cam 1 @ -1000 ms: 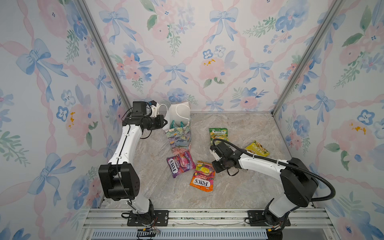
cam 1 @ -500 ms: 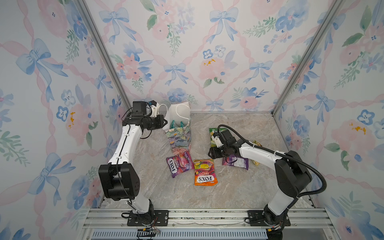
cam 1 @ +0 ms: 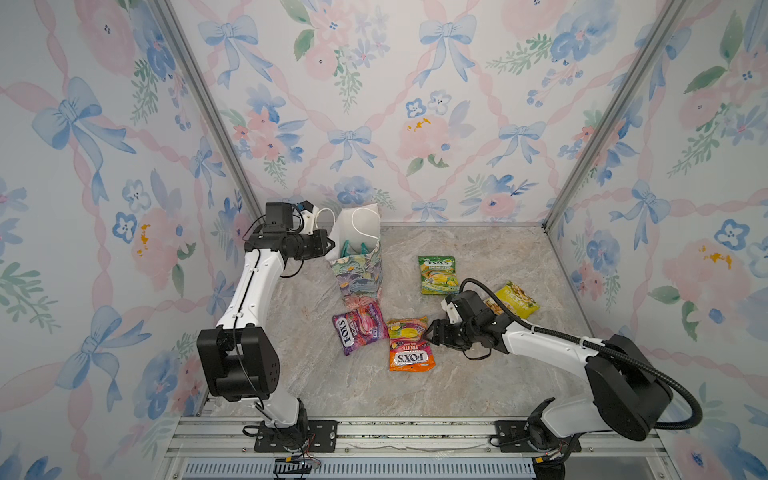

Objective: Place the snacks into the paper bag
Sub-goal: 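Lift the orange packet with the right gripper and carry it over the bag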

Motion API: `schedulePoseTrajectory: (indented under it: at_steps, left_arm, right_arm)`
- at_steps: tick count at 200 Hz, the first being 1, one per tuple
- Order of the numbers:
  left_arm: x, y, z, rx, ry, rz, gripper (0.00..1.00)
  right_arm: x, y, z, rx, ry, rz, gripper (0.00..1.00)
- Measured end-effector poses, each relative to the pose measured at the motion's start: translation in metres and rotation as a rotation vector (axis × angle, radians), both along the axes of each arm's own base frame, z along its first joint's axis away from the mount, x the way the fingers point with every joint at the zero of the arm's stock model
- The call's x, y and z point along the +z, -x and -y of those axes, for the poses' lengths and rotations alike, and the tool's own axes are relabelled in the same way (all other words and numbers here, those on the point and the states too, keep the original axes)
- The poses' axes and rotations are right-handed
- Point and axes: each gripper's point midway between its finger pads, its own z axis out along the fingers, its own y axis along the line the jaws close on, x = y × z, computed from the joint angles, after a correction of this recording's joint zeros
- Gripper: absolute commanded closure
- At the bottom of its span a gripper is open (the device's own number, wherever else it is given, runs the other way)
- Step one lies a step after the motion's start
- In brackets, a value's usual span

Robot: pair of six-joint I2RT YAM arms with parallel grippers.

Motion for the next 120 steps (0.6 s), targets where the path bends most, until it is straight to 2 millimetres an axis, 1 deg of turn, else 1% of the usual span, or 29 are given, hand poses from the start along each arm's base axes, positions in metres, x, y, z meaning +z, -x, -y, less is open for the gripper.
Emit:
schedulePoseTrajectory:
  at_steps: [36,85,103,120]
  left_arm:
    - [0.0,0.0,0.0,0.0,0.0,0.0,1.0]
    - [0.0,0.0,0.0,0.0,0.0,0.0,1.0]
    - [0.0,0.0,0.0,0.0,0.0,0.0,1.0]
    - [0.0,0.0,0.0,0.0,0.0,0.0,1.0]
  right_arm:
    - [-0.003,0.0,-0.01,-0.019,-0.039,-0.022,0.31]
    - [-0.022,0.004,-0.021,-0.024,-0.041,-0.073,0.34]
    - [-0.023,0.003,-0.025,-0.026,-0.051,-0.071,0.37]
    - [-0.024,0.001,-0.028,-0.033,-0.061,-0.072,0.45]
